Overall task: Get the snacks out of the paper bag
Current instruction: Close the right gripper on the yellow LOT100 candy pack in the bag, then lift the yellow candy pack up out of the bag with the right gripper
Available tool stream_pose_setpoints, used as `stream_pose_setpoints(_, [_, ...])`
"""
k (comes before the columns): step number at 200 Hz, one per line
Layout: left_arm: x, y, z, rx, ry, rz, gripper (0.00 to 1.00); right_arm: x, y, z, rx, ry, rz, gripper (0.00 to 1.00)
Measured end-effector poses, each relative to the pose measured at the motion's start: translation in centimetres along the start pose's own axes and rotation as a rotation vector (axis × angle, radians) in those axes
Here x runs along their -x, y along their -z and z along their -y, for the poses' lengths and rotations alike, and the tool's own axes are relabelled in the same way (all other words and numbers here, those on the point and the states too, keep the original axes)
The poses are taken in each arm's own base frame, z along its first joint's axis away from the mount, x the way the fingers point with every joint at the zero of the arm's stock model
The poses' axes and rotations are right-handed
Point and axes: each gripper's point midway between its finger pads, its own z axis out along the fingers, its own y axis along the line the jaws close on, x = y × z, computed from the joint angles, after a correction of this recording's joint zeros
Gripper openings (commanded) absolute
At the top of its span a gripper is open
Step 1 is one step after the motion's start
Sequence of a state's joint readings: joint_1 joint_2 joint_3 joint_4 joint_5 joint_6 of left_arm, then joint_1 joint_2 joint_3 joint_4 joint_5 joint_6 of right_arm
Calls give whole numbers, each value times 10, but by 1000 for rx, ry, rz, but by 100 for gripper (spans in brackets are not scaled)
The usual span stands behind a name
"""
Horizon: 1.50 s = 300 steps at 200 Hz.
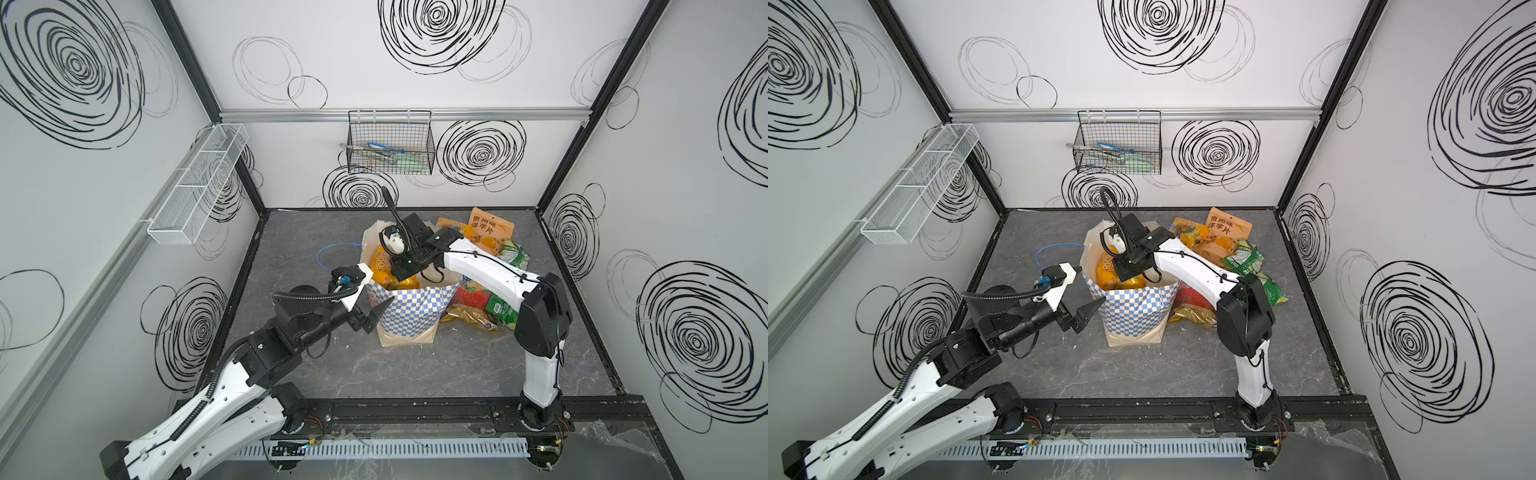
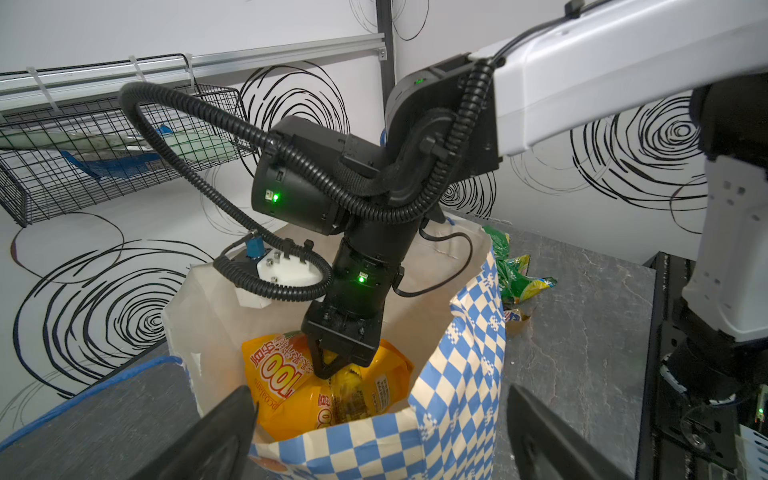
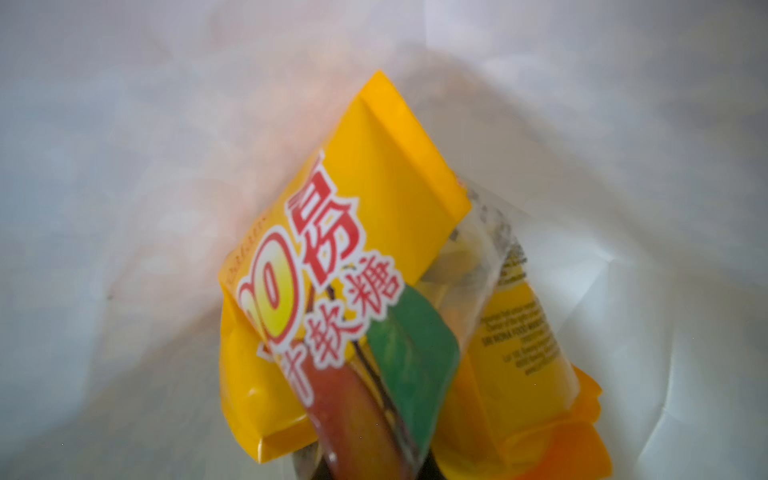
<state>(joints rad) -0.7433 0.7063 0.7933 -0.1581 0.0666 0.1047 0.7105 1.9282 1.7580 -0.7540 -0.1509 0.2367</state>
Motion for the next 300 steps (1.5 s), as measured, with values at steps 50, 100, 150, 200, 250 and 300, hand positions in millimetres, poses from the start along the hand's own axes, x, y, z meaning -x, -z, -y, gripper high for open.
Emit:
stream_pose_setpoints(50, [0,0,0,0,0,0,96,24,28,4,-3,-14,88,0])
stream_pose_setpoints(100, [0,0,0,0,0,0,96,46,74,4,15,-17,245,0])
stream_pose_setpoints(150, [0,0,0,0,0,0,96,60,99,5,22,-23,343,0])
stream_pose_setpoints(200, [0,0,0,-1,0,0,96,63,103,6,21,-28,354,0])
stream_pose_setpoints(250, [0,0,-1,2,1,0,96,92,139,-4,62,-41,456,0])
stream_pose_setpoints(300, [0,0,0,-5,1,1,96,117,200,-15,110,-48,596,0])
